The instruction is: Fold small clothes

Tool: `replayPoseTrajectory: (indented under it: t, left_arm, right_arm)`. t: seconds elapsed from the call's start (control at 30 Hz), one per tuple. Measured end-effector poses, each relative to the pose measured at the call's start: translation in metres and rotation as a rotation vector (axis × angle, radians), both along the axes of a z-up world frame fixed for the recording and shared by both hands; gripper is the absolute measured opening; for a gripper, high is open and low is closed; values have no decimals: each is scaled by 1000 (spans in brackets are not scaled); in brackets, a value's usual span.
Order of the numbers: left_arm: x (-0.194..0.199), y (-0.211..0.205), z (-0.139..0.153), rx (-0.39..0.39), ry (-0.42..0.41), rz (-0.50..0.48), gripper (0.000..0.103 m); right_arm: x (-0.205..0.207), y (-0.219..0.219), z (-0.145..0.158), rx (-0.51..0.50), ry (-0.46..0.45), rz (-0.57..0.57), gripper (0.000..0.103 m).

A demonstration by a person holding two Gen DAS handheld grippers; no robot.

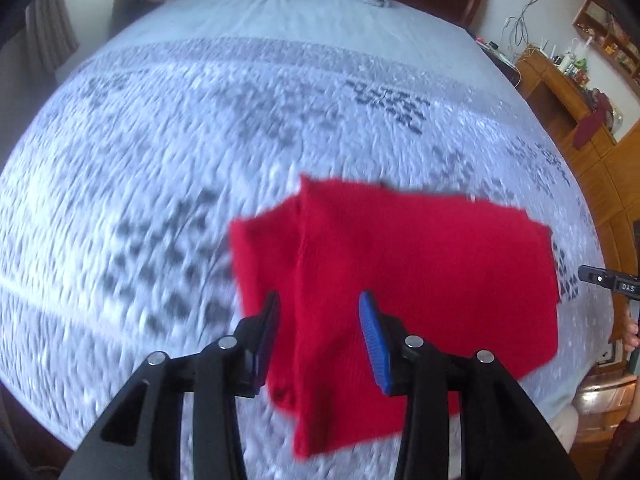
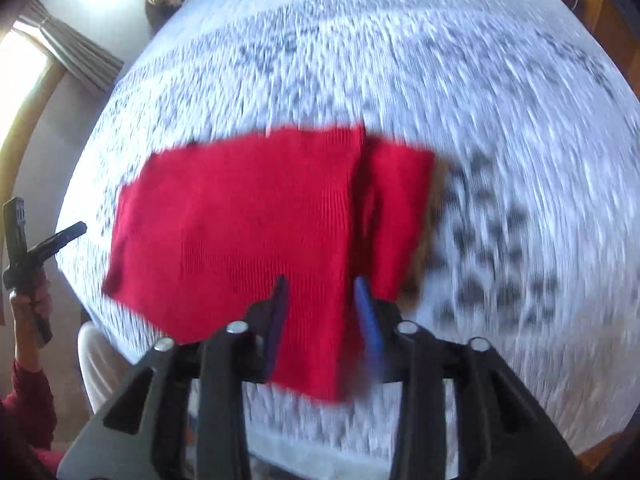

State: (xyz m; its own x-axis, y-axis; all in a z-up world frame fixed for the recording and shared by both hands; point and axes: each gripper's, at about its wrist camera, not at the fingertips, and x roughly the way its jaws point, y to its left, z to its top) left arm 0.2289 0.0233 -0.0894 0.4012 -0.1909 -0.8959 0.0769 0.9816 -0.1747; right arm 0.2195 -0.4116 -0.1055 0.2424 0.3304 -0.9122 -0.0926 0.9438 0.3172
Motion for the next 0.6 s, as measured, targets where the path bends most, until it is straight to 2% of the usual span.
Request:
replayPoseTrajectory:
  t: [0.03, 0.1, 0.17, 0.3, 0.37, 0.4, 0.43, 0.47, 0.53, 0.57, 0.6]
  left_arm:
    - [11, -6, -4, -3, 5, 1, 41]
    - [39, -19, -19, -58, 43, -18, 40]
    - [57, -31, -37, -87, 89, -33, 40]
    - [72, -43, -74, -51, 137, -57, 40]
    - [79, -42, -90, -36, 161, -62, 40]
    - [80, -41, -94, -33, 166, -64, 40]
    - [81, -39, -97, -31, 167, -67, 40]
    - [82, -38, -100, -36, 169, -70, 40]
    - [84, -37, -101, -43, 170, -68, 40]
    - [84, -37, -102, -44, 169, -68, 40]
    - [83, -37, -102, -39, 166, -71, 40]
  right_arm:
    - [18, -6, -6, -12, 2, -18, 37]
    - [51, -3, -23, -28, 23, -39, 37]
    - [75, -11, -43, -8, 67, -65, 37]
    - [106, -19, -79, 45, 129, -99, 38]
    - [112, -20, -82, 88, 136, -106, 26]
    - [114, -20, -83, 112, 138, -98, 12]
    - [116, -19, -82, 137, 138, -80, 4]
    - [115, -17, -79, 134, 125, -71, 4]
    - [114, -18, -76, 59, 96, -74, 3]
    - [114, -23, -77, 19, 101, -94, 3]
    - [113, -28, -80, 19, 110, -115, 3]
